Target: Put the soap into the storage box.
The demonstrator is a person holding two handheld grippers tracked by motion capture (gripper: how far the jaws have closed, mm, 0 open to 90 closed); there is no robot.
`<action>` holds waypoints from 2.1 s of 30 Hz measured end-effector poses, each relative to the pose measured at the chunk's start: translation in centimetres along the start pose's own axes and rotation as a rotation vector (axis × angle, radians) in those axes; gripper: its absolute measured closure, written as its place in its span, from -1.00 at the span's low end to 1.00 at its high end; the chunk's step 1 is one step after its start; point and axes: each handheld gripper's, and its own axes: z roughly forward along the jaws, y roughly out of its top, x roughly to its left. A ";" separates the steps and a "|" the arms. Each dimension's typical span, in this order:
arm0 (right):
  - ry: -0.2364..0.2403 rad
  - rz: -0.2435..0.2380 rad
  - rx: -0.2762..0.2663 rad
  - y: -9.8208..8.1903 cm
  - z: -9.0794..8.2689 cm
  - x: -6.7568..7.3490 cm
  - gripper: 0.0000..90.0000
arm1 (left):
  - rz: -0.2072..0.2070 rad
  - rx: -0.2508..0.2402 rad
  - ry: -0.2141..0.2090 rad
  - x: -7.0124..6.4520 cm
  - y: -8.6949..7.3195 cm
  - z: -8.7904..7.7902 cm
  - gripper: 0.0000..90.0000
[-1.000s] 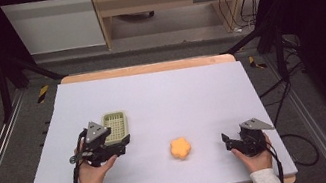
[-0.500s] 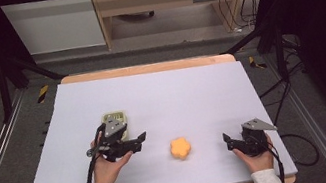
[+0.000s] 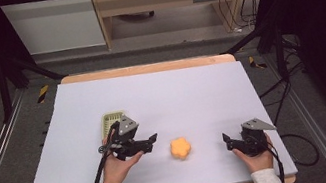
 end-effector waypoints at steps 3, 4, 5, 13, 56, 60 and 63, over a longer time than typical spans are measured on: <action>0.005 -0.007 -0.001 0.0 0.0 0.0 -0.55 | 0.002 0.025 -0.027 -0.5 0.0 0.4 -0.48; 0.006 -0.008 -0.003 0.0 0.0 0.0 -0.54 | 0.010 0.034 -0.031 -0.6 -0.1 0.6 -0.49; 0.007 -0.012 -0.006 0.0 0.0 0.1 -0.54 | 0.021 0.044 -0.036 -0.9 -0.1 0.9 -0.50; 0.007 -0.011 -0.002 0.0 0.0 0.2 -0.54 | 0.055 0.067 -0.059 -2.2 0.0 1.7 -0.51; 0.002 -0.015 0.004 -0.1 0.2 0.2 -0.50 | 0.145 0.229 -0.125 -6.3 1.8 6.1 -0.61; 0.002 -0.016 0.004 -0.1 0.2 0.2 -0.50 | 0.147 0.244 -0.123 -6.5 1.7 6.6 -0.62; 0.001 -0.016 0.003 -0.1 0.2 0.2 -0.50 | 0.150 0.256 -0.124 -6.5 1.6 6.9 -0.63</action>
